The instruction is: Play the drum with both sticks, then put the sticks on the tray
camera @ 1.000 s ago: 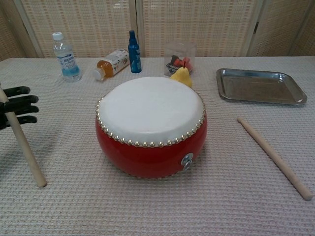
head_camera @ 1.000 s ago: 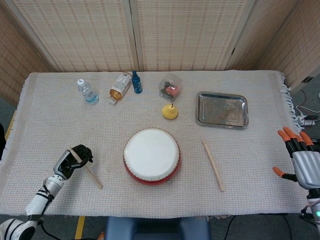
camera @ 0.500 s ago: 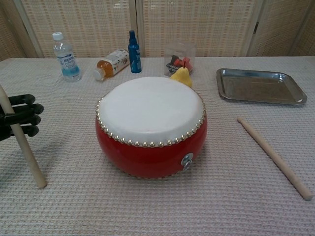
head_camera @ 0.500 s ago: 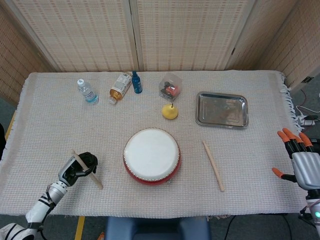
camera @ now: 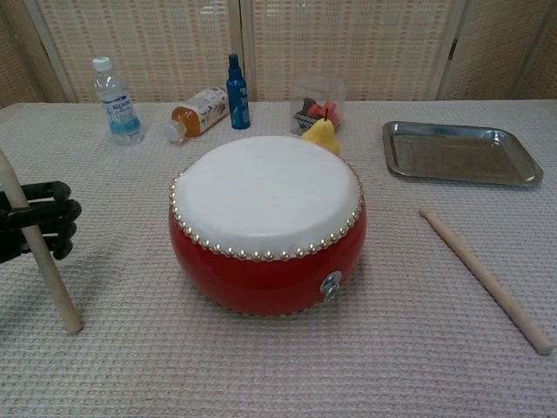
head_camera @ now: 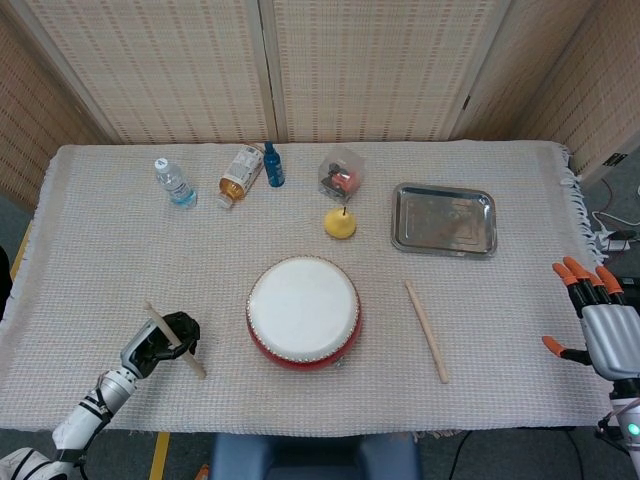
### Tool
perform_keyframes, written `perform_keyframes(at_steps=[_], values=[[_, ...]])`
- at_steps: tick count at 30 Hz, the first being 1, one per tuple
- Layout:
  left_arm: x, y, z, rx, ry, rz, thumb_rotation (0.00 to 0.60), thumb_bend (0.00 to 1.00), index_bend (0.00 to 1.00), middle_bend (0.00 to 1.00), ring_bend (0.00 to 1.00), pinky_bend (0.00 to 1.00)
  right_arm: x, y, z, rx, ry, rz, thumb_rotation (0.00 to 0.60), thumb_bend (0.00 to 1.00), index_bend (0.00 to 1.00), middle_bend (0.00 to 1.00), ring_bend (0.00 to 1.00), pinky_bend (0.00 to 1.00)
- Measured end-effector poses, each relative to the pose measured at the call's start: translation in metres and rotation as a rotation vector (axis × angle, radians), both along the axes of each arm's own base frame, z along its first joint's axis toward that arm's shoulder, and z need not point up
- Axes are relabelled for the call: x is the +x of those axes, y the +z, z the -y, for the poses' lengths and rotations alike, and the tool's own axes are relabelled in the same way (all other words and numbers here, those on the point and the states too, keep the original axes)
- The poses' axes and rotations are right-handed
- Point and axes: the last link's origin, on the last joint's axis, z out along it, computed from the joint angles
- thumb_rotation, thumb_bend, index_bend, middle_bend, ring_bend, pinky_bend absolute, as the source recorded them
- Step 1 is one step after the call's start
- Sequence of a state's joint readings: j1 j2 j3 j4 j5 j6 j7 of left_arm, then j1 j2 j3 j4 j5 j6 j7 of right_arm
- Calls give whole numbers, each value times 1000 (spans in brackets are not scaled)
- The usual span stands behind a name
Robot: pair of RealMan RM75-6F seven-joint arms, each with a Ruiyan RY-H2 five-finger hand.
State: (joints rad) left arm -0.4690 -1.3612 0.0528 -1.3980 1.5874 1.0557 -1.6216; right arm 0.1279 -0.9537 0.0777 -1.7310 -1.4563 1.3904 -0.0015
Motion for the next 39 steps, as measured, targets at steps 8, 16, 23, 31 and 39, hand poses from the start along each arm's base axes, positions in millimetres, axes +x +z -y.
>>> perform_keyframes(at_steps=[8,16,23,31,39], values=[[0,-2,2,3,-42,-55,402,260,571,592,544,571,0,-1,0,-1,0,0,600,139,0,0,0,0],[-3,-6,5,14,-73,-110,401,260,635,655,591,574,1,0,-1,-7,3,1,600,139,0,0,0,0],[-3,-11,9,16,-87,-144,405,259,675,717,649,603,2,1,-2,-15,7,0,600,139,0,0,0,0],[-4,-18,16,8,-113,-184,403,260,710,762,692,634,3,1,-3,-20,11,-2,600,138,0,0,0,0],[-7,-21,28,11,-141,-201,415,261,730,767,696,635,5,1,-3,-22,12,-5,600,139,0,0,0,0]])
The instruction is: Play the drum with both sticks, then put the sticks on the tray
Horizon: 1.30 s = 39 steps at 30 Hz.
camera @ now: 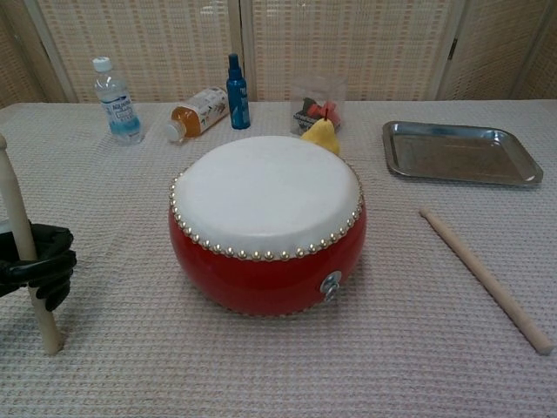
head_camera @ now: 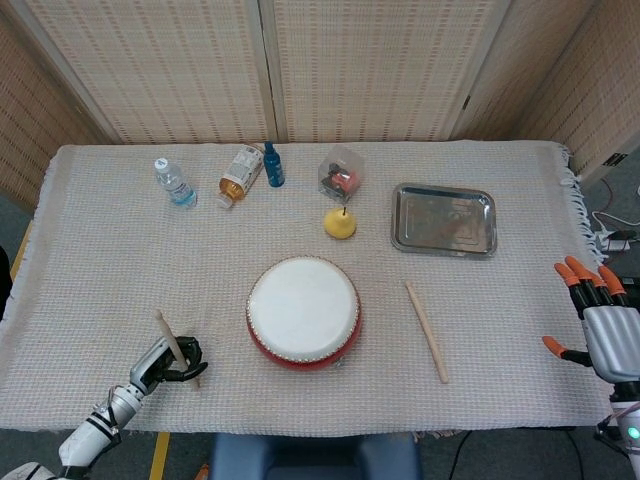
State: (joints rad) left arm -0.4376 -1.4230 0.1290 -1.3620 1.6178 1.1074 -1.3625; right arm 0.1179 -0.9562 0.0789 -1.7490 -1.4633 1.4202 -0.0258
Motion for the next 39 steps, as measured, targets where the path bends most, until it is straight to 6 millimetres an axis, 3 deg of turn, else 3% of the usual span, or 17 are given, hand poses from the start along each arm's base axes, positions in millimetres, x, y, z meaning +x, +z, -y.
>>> perform_keyframes(at_steps=[8,17,23,39], values=[[-5,-3,12,-11,-32,-19,432,261,739,768,695,634,1,-1,1,2,2,-3,600,138,0,0,0,0],[-11,-10,23,-38,-56,-32,532,259,789,804,729,645,3,-2,2,4,7,-3,600,138,0,0,0,0],[-13,-14,25,-47,-49,-21,599,260,834,859,789,714,3,-1,2,1,6,-4,600,139,0,0,0,0],[-18,-24,28,-74,-42,-16,600,286,941,969,905,843,4,-1,3,-3,9,-11,600,139,0,0,0,0]])
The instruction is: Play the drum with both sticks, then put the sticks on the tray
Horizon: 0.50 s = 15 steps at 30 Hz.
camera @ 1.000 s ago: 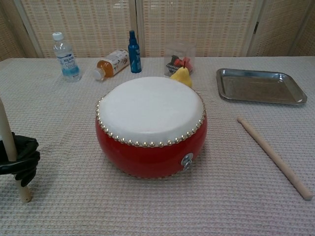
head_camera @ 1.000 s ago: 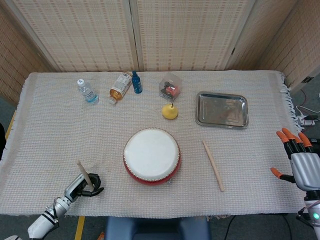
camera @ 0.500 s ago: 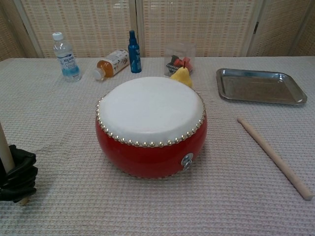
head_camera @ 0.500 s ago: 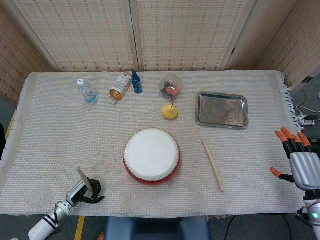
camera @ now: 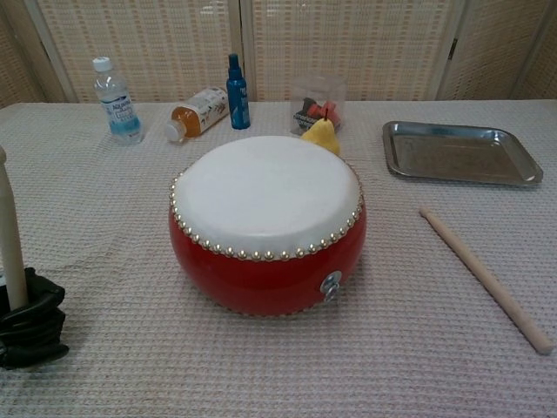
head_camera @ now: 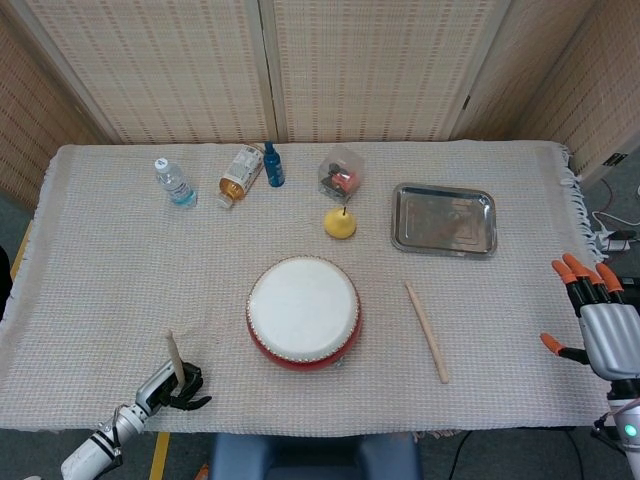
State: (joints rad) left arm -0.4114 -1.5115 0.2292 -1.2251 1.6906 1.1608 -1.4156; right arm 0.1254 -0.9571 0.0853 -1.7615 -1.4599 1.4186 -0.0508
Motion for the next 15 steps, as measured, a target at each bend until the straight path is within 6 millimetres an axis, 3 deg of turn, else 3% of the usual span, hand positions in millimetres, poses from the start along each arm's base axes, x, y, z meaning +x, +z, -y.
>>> perform_keyframes(at_steps=[6,15], values=[[-3,-2,0,11,1,-6,600,503,998,1000,953,997,1,-1,2,3,6,0,600,138,0,0,0,0],[-6,-3,-3,62,-34,-53,600,835,1000,1000,1000,1000,2,0,3,3,8,0,600,139,0,0,0,0]])
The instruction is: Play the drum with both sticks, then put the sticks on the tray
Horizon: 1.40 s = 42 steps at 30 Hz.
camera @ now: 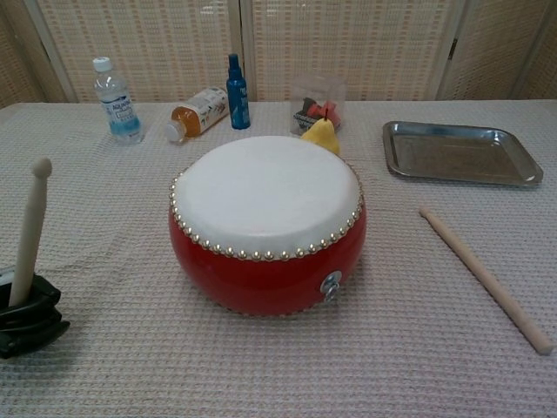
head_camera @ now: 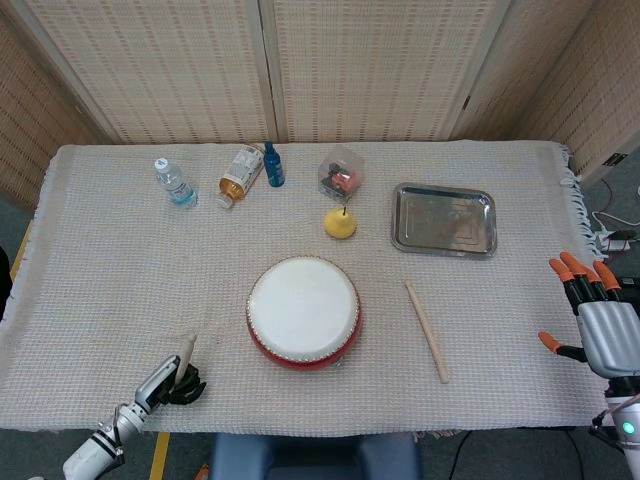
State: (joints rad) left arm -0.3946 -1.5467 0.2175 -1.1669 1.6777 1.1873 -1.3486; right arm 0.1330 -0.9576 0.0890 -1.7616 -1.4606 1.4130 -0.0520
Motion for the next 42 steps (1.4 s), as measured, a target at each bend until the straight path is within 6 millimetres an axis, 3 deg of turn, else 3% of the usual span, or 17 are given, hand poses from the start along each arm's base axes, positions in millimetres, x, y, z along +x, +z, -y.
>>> perform_keyframes(at_steps=[5,14,21,27,34,42], values=[[1,10,-7,52,-48,-58,600,867,1000,1000,1000,1000,0,-1,0,11,-3,-2,600,139,0,0,0,0],[15,59,-39,203,-177,-207,600,872,1000,1000,1000,1000,4,-22,4,142,-8,28,600,139,0,0,0,24],[33,91,-66,376,-304,-424,600,872,1000,1000,1000,1000,12,-68,13,335,-9,121,600,138,1,0,0,25],[49,106,-82,514,-397,-614,600,871,1000,1000,1000,1000,26,-111,28,426,10,150,600,139,0,0,0,6],[62,113,-92,632,-452,-778,600,869,1000,1000,1000,1000,34,-151,46,468,20,142,600,138,0,0,0,0],[63,115,-93,676,-459,-841,600,869,1000,1000,1000,1000,28,-184,55,479,28,78,600,139,0,0,0,0]])
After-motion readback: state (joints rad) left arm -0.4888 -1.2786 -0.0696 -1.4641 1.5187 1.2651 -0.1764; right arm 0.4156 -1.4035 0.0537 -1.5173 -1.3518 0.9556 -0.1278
